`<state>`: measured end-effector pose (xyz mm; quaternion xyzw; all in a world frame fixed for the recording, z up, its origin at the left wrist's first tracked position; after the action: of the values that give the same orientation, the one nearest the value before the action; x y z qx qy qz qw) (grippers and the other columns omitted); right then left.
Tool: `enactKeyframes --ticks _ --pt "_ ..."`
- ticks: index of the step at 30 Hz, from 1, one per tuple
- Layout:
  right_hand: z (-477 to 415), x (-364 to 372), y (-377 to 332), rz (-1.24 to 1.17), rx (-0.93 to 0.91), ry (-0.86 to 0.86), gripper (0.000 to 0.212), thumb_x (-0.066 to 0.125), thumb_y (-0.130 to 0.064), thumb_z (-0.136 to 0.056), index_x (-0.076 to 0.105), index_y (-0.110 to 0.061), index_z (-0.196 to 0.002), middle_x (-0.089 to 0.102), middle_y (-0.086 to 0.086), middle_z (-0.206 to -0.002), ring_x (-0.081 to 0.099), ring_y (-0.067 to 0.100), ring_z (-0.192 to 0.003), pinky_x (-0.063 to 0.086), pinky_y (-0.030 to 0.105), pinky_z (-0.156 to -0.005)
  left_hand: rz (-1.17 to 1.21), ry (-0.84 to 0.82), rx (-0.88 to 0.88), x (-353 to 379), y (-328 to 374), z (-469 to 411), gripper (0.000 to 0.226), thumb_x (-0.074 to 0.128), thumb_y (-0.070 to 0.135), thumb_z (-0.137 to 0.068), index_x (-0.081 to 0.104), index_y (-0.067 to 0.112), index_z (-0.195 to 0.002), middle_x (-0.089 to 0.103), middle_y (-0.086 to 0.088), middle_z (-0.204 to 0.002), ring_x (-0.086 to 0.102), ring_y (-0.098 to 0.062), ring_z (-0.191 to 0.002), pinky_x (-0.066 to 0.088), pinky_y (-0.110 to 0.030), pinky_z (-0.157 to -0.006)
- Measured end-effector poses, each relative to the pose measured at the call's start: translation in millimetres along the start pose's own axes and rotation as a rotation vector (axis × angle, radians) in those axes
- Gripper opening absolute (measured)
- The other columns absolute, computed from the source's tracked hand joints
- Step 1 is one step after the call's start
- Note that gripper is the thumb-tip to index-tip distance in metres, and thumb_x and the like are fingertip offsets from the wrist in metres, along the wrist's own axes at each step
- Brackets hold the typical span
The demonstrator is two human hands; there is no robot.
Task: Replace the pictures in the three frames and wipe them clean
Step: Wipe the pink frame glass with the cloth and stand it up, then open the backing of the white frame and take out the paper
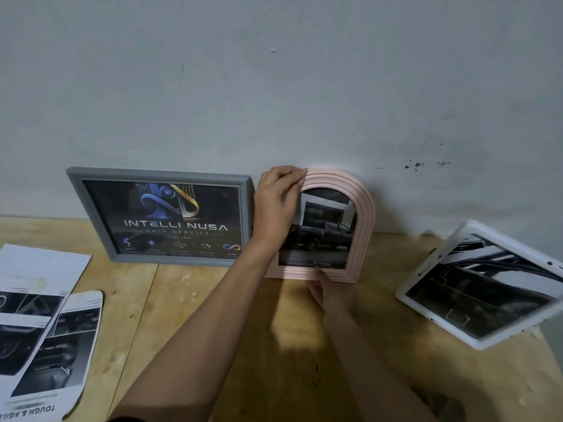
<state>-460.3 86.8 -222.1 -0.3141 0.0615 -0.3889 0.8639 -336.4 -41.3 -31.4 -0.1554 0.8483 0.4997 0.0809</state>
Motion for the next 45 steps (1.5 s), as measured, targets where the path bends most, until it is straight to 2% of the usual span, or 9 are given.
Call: enactKeyframes --ticks 8,15,17,24,29,34,38,42,45 --pt "3.3 1.7 6.8 0.0 -0.012 0.052 0.015 0.067 -0.015 -0.085 0.061 -0.001 -0.082 0.065 0.009 -0.08 0.064 0.015 -0.071 0.055 0.016 -0.055 0.019 -0.033 -0.044 -4.7 -0.8 3.6 0.023 0.059 0.005 -0.089 0.068 0.01 -0.11 0.054 0.0 -0.102 0.053 -0.019 -0.101 0.051 -0.038 -0.089" --pt "14.3 -13.4 -15.2 -0.004 -0.02 -0.054 0.012 0.052 -0.003 -0.092 0.058 0.003 -0.1 0.063 0.013 -0.083 0.062 0.021 -0.076 0.055 0.031 -0.079 0.022 0.038 -0.098 -11.3 5.5 6.5 0.022 0.055 0.009 -0.09 0.068 0.01 -0.108 0.054 0.0 -0.103 0.054 -0.024 -0.105 0.05 -0.044 -0.089" --pt "17.0 -35.2 -31.0 -0.025 -0.097 -0.028 0.015 0.047 -0.004 -0.094 0.054 0.0 -0.107 0.064 0.013 -0.091 0.063 0.021 -0.081 0.054 0.03 -0.075 0.057 0.085 -0.103 -10.5 18.4 10.1 0.02 0.056 0.012 -0.091 0.068 0.011 -0.106 0.053 0.001 -0.103 0.055 -0.023 -0.105 0.052 -0.039 -0.089" --pt "71.2 -154.9 -81.8 0.075 -0.593 0.539 0.011 0.048 -0.013 -0.095 0.056 -0.008 -0.102 0.065 0.009 -0.095 0.059 0.019 -0.084 0.045 0.028 -0.069 0.133 -0.17 -0.03 74.0 69.5 47.9 0.02 0.052 0.009 -0.091 0.065 0.008 -0.106 0.056 0.002 -0.099 0.056 -0.013 -0.096 0.048 -0.031 -0.085" --pt "86.6 -245.5 -92.3 -0.113 -0.624 0.916 0.02 0.041 -0.011 -0.091 0.055 -0.008 -0.104 0.059 0.009 -0.101 0.053 0.024 -0.093 0.038 0.029 -0.076 0.182 -0.328 -0.123 147.7 86.3 85.9 0.022 0.049 0.014 -0.095 0.063 0.008 -0.11 0.061 -0.007 -0.107 0.055 -0.012 -0.099 0.043 -0.019 -0.086" --pt "53.6 -283.5 -121.2 0.1 -0.67 0.712 0.033 0.044 -0.017 -0.097 0.049 -0.008 -0.129 0.052 0.01 -0.131 0.047 0.027 -0.121 0.036 0.031 -0.095 0.297 -0.478 -0.518 200.5 84.8 93.2 0.031 0.041 0.03 -0.098 0.061 0.016 -0.118 0.058 -0.001 -0.12 0.053 -0.009 -0.105 0.04 -0.023 -0.092" --pt "30.7 -273.3 -123.1 0.301 -0.644 0.366 0.021 0.045 -0.016 -0.098 0.058 -0.02 -0.115 0.058 0.004 -0.117 0.053 0.025 -0.114 0.038 0.03 -0.092 0.295 -0.531 -0.508 220.3 98.1 88.4 0.031 0.043 0.033 -0.097 0.065 0.012 -0.105 0.064 -0.007 -0.107 0.058 -0.02 -0.103 0.045 -0.028 -0.086" --pt "30.0 -273.0 -117.3 0.294 -0.625 0.274 0.025 0.045 -0.016 -0.098 0.055 -0.018 -0.12 0.059 -0.003 -0.112 0.055 0.013 -0.102 0.041 0.021 -0.083 0.237 -0.496 -0.453 220.8 101.3 85.9 0.037 0.048 0.032 -0.095 0.046 0.018 -0.061 0.044 0.001 -0.058 0.043 -0.011 -0.056 0.034 -0.021 -0.059" --pt "34.5 -275.9 -113.3 0.244 -0.645 0.317 0.02 0.05 -0.016 -0.096 0.06 -0.019 -0.113 0.064 -0.001 -0.105 0.059 0.016 -0.098 0.045 0.025 -0.086 0.181 -0.484 -0.416 215.5 100.8 85.3 0.031 0.051 0.033 -0.094 0.065 0.013 -0.074 0.057 0.008 -0.067 0.05 -0.002 -0.063 0.036 -0.01 -0.058"
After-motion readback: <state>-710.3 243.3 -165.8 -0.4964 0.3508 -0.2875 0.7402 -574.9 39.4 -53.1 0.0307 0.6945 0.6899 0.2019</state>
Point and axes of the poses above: each hand's wrist, its own z-axis away from the middle knuckle, its own x-axis out of the palm, y = z × x, the point moved 7 cm from there along -z, towards the middle knuckle
